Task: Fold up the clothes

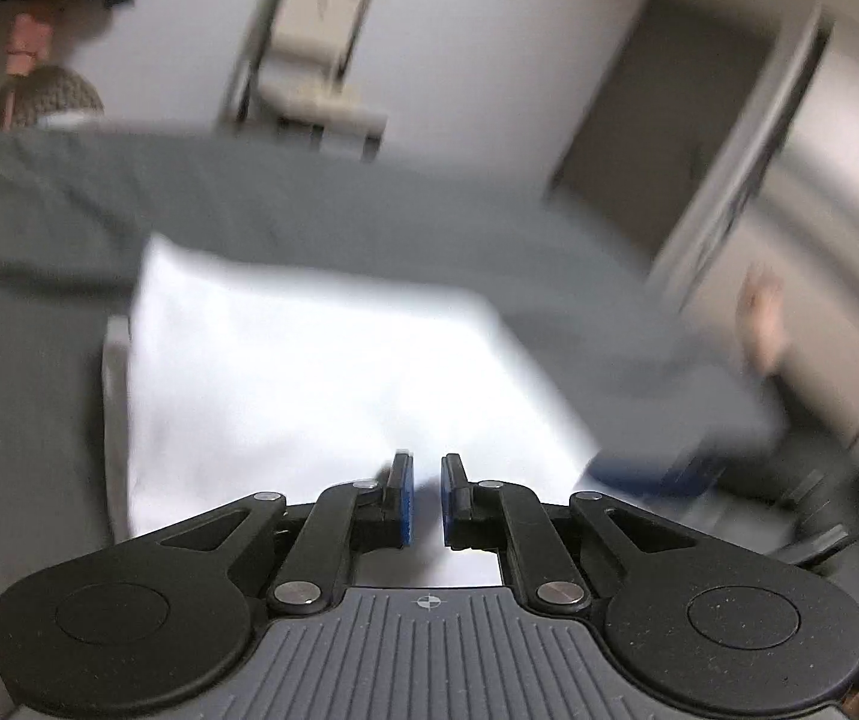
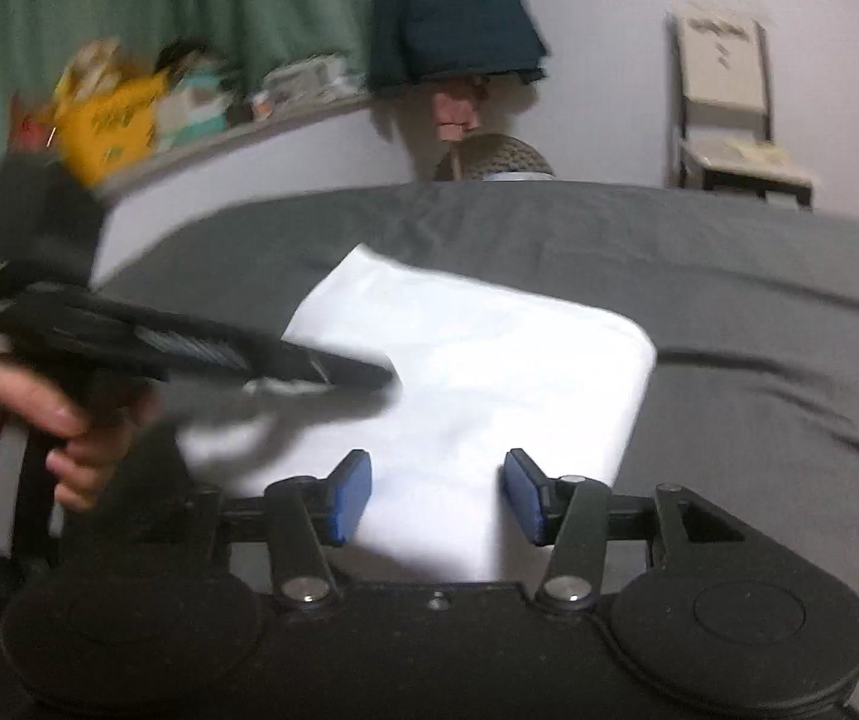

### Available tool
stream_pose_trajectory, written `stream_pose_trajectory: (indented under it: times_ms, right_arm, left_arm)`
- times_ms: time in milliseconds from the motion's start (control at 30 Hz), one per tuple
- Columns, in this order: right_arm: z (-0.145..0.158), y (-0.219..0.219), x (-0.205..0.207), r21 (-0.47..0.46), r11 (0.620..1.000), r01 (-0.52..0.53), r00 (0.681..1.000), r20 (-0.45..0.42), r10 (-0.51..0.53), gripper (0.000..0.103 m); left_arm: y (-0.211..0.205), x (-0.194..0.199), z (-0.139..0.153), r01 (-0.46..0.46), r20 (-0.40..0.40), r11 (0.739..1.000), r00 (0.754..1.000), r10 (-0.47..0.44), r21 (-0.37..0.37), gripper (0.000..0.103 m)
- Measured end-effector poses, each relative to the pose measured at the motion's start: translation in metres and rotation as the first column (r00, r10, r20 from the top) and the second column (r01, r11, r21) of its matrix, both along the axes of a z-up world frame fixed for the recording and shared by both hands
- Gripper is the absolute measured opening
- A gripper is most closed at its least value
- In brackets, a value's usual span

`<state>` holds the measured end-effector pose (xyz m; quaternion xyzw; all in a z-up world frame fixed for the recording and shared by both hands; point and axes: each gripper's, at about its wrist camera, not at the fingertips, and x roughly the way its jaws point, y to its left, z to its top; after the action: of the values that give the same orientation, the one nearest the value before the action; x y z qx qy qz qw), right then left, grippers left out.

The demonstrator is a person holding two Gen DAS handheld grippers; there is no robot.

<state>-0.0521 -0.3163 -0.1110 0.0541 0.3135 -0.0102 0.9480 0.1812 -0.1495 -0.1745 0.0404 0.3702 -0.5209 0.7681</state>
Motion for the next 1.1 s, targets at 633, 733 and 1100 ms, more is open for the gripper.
stream_pose_trajectory:
  times_ms: [633,733,1100]
  right_arm:
    - [-0.002,0.017,-0.02,-0.036,0.993,-0.111,0.993,-0.045,0.11,0.068]
    - [0.015,0.002,-0.027,0.058,0.996,-0.072,0.997,-0.011,0.073,0.067]
    - [0.025,-0.066,-0.021,0.296,0.951,0.091,0.996,-0.016,-0.09,0.067]
  left_arm:
    - [0.067,0.017,0.011,-0.287,-0.11,0.947,0.956,0.273,-0.145,0.007]
    - [0.08,0.017,0.019,-0.325,-0.18,0.918,0.94,0.289,-0.227,0.007]
    - [0.105,0.009,0.048,-0.545,-0.567,0.836,0.709,0.419,-0.065,0.103]
